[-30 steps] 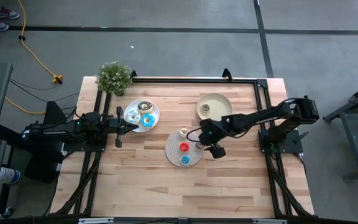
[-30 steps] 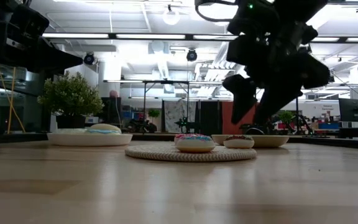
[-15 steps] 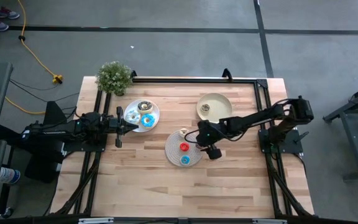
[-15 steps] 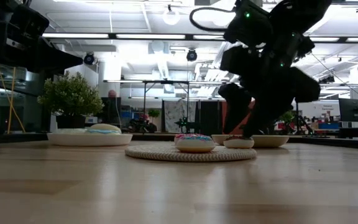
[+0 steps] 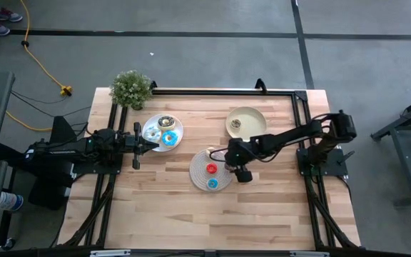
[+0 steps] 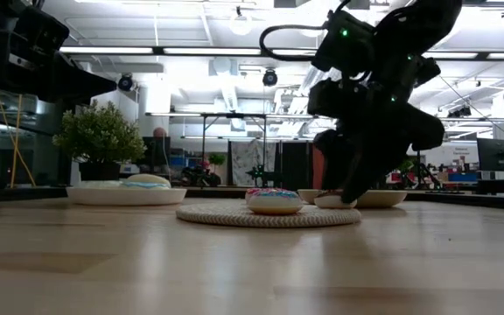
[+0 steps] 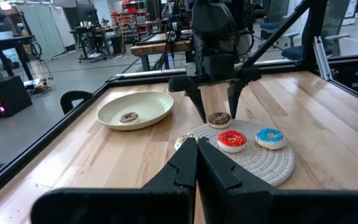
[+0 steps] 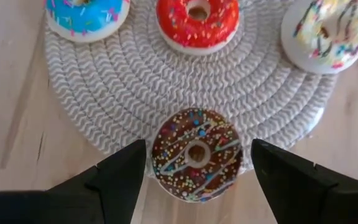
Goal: Pick & Place donuts
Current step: Put the small chocolate brown donut on the brown plate
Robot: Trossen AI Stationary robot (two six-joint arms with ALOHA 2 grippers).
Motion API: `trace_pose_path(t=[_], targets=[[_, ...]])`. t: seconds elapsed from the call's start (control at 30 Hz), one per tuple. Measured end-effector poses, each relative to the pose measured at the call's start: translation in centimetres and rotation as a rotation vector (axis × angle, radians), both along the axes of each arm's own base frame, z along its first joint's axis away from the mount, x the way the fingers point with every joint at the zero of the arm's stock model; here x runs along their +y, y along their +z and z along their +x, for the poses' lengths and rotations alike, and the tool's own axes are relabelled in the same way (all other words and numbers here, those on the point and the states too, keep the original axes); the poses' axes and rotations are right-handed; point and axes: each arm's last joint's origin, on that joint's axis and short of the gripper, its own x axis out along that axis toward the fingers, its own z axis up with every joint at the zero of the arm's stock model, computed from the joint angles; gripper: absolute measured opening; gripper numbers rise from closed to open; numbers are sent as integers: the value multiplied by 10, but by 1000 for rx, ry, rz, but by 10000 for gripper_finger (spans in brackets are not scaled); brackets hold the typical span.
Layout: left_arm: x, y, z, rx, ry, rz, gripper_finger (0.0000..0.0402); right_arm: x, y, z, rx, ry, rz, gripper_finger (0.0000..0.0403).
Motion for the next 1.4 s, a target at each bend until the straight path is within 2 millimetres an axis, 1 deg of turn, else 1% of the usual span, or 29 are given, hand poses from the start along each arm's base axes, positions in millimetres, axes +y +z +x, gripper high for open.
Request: trace_pose_path(t=[0.13, 0.3, 0.4, 0.73, 1.0, 1.23, 1.4], targets=[[0, 0, 0, 0, 0, 0, 1, 0, -6, 2, 13, 1, 1, 284], [0, 0, 0, 0, 0, 0, 1, 0, -6, 2, 11, 0, 2, 284], [0, 0, 0, 0, 0, 0, 1, 0, -6, 2, 15, -39, 25, 282], [0, 0, 0, 0, 0, 0, 1, 0, -6, 3, 9, -87, 54, 252], [0, 0, 0, 0, 0, 0, 1, 0, -4, 4, -6, -105, 68, 241], [0, 0, 0, 0, 0, 0, 1, -2, 8, 3, -53, -113, 70, 240], [0, 0, 0, 0, 0, 0, 1, -5, 23, -1, -93, -126, 69, 237]])
